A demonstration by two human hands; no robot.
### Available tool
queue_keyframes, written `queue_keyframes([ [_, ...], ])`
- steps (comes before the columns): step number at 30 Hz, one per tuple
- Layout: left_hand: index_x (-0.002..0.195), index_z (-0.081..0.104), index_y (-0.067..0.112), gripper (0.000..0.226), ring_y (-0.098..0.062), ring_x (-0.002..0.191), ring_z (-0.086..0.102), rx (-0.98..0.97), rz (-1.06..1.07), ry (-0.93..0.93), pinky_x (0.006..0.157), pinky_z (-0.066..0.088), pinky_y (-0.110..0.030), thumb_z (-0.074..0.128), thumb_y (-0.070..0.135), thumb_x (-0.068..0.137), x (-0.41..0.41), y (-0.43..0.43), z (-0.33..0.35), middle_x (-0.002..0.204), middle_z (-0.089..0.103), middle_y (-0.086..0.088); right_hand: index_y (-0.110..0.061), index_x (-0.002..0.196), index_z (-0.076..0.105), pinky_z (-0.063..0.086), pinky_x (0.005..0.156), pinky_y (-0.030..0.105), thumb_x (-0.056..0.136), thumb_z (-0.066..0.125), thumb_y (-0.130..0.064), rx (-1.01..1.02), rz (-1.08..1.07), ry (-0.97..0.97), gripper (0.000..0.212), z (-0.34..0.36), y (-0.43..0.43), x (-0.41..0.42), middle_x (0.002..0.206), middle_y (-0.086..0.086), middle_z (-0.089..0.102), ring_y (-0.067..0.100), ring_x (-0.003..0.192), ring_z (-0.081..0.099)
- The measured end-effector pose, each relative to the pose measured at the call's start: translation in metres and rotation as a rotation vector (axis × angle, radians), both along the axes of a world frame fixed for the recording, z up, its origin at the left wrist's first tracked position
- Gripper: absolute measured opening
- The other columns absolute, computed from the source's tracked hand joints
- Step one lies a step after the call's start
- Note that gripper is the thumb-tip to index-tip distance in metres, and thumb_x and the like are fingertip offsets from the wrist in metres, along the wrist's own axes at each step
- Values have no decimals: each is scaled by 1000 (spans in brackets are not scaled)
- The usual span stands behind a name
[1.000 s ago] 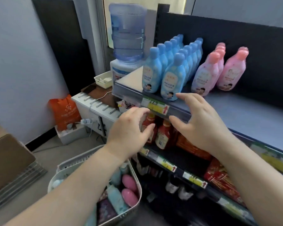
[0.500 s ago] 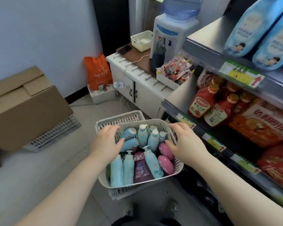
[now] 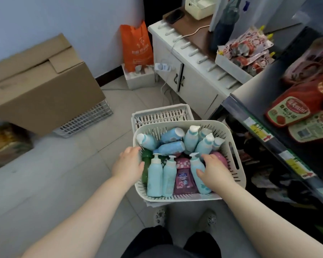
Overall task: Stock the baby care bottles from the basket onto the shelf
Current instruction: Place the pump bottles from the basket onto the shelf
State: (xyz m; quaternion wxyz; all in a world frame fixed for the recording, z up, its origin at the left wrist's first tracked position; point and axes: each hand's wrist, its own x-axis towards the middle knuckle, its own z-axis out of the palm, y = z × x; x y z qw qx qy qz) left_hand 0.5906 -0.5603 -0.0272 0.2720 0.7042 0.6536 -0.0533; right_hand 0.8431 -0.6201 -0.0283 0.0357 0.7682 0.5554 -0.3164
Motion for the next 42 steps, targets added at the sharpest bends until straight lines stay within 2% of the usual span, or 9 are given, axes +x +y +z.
queue_keyframes([
  [8, 138, 36, 14, 51, -25, 131, 29, 89, -270, 192, 104, 28, -36, 52, 17, 90, 16, 42, -33, 144, 33, -3, -11, 141, 37, 40, 98, 38, 92, 56, -30, -101, -120, 15, 57, -46, 13, -6, 139, 12, 43, 30, 127, 44],
  [12, 131, 39, 11, 55, -27, 124, 34, 88, -388, 376, 97, 30, -34, 54, 7, 79, 29, 65, -41, 134, 38, -8, -11, 131, 45, 44, 90, 40, 92, 56, -31, -132, -192, -17, 46, -63, 21, -4, 132, 12, 47, 32, 120, 50],
  [18, 128, 42, 11, 50, -25, 116, 42, 92, -546, 610, 88, 34, -32, 57, 14, 80, 39, 82, -48, 125, 48, -8, -6, 121, 50, 44, 90, 38, 89, 58, -29, -145, -238, -19, 40, -91, 23, -1, 124, 17, 53, 34, 112, 54],
  [22, 125, 46, 13, 45, -25, 115, 43, 119, -620, 651, 89, 34, -32, 58, 17, 82, 40, 91, -49, 123, 49, -7, -6, 117, 50, 42, 93, 36, 81, 70, -38, -155, -161, -88, 52, -108, 26, -1, 121, 15, 57, 32, 112, 53],
  [26, 122, 47, 13, 42, -26, 115, 46, 116, -614, 553, 92, 35, -33, 57, 11, 81, 38, 94, -47, 122, 49, -8, -9, 120, 42, 43, 92, 37, 80, 72, -35, -179, -138, -148, 56, -115, 28, -7, 124, 13, 54, 30, 116, 48],
  [30, 119, 47, 11, 36, -31, 107, 51, 90, -438, 322, 75, 37, -35, 56, 6, 84, 39, 93, -38, 119, 47, -11, -10, 114, 43, 43, 89, 38, 81, 68, -29, -146, -129, -116, 45, -115, 26, -6, 119, 12, 57, 31, 113, 48],
  [32, 124, 47, 11, 39, -32, 105, 53, 79, -361, 241, 77, 41, -37, 57, 13, 87, 40, 95, -30, 121, 47, -12, -10, 113, 44, 44, 88, 38, 80, 70, -29, -116, -138, -66, 46, -108, 23, -2, 117, 12, 59, 31, 111, 49],
  [38, 119, 58, 17, 33, -27, 106, 54, 74, -204, 77, 78, 39, -31, 57, 26, 87, 41, 99, 9, 122, 48, -8, -14, 131, 40, 47, 88, 34, 77, 73, -31, -8, -285, 215, 65, -64, 19, 12, 120, 10, 58, 30, 110, 55],
  [42, 104, 65, 19, 24, -24, 103, 54, 104, -172, -23, 81, 41, -30, 62, 27, 82, 46, 95, 44, 110, 51, -6, -18, 135, 41, 44, 82, 22, 77, 79, -22, 85, -373, 501, 70, -16, 20, 22, 115, -7, 57, 11, 103, 56],
])
